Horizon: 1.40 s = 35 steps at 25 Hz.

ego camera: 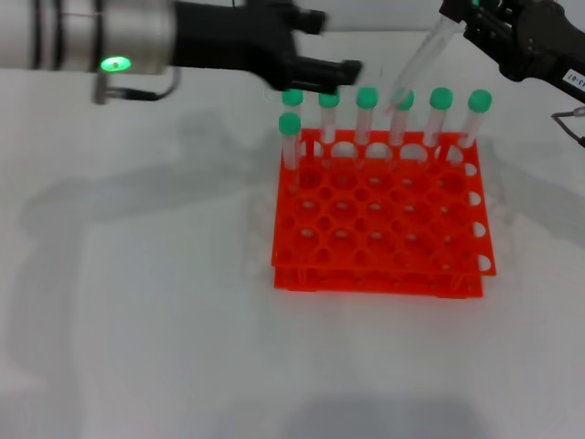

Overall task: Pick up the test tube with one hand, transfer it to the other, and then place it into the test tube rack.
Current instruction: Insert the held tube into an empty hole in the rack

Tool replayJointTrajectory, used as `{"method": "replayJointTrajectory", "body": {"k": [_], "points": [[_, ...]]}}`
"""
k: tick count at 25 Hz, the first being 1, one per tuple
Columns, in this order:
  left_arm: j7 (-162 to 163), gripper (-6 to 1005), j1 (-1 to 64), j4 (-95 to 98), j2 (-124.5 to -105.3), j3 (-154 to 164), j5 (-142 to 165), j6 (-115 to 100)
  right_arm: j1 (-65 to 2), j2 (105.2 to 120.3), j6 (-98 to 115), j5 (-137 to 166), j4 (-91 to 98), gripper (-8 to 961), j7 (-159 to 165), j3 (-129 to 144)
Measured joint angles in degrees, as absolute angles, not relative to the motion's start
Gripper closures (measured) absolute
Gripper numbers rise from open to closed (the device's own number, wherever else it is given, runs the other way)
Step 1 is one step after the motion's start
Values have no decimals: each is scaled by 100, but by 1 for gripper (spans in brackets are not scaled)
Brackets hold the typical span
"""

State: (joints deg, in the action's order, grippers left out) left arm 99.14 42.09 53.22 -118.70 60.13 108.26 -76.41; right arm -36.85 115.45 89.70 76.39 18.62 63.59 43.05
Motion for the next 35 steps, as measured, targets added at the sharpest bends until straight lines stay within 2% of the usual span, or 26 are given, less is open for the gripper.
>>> {"method": "replayJointTrajectory", "body": {"k": [4, 13, 21, 28, 35], "points": [[10181, 118, 3524, 6086, -11856, 5980, 10823, -7668, -3672, 11531, 8863, 7675, 1883, 666, 6310, 4343], [9514, 125, 2223, 6332, -11906, 5418, 10619, -7752, -3726, 11555, 8565, 7688, 1914, 657, 5965, 4814], [8371, 131, 1385, 6135, -11915, 5414, 9900, -7810, -3925, 11587, 8389, 7661, 1898, 650, 5830, 5140], [6997, 130, 1001, 5170, -11921, 5414, 9117, -7935, -4011, 11579, 8249, 7661, 1928, 643, 5828, 5288], [6564, 130, 932, 4625, -11912, 5331, 8953, -7932, -4193, 11605, 7879, 7645, 1922, 637, 5819, 5680]]}}
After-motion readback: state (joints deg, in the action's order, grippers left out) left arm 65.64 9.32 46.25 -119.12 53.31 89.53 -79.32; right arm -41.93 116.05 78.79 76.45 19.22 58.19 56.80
